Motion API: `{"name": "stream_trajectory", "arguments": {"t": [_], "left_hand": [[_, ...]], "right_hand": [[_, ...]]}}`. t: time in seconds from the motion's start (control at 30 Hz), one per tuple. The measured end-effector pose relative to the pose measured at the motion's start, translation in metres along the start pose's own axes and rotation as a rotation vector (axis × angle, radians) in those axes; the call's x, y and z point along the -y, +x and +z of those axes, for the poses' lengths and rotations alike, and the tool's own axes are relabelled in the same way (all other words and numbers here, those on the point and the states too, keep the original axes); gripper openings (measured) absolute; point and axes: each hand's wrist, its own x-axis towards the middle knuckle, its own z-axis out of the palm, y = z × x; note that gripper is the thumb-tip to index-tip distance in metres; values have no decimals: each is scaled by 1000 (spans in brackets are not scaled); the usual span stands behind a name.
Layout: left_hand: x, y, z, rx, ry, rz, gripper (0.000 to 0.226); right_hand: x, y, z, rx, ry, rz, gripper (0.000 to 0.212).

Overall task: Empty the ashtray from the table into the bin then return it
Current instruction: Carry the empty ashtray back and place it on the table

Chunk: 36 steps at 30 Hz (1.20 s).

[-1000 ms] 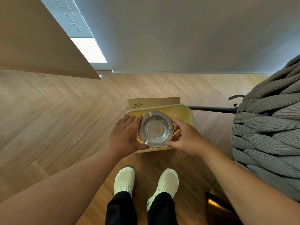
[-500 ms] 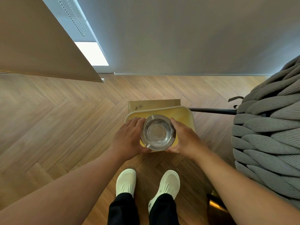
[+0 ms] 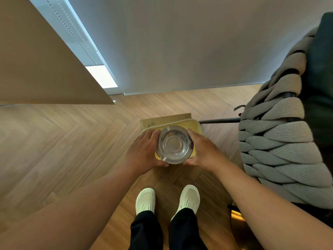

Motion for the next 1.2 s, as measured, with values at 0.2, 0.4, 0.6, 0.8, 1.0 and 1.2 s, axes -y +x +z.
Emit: {"name": "stream_trajectory", "arguments": {"t": [0.2,0.4,0.6,0.8,1.0,1.2], "left_hand": [[-25,-20,-42,38,14,16,114],[-55,-56,-96,70,40,60,115],[-86,-102,-151,85,6,52,116],[-109,-156,-183,85,-24,50,114],[-119,-194,-194,97,-22,144,114],[-125,-226,-190,127,-49,196,111]], "right_hand": [[27,-47,-25,-41,45,52,122],[66,-105,-55,-54,71,105,122],[112,-161,-85,-55,97,111,119],[149,-223,-98,-63,106,80,111],[165,-274,-86,-107,162,80,91],[168,-313,-59,-172,200,115,83]]}}
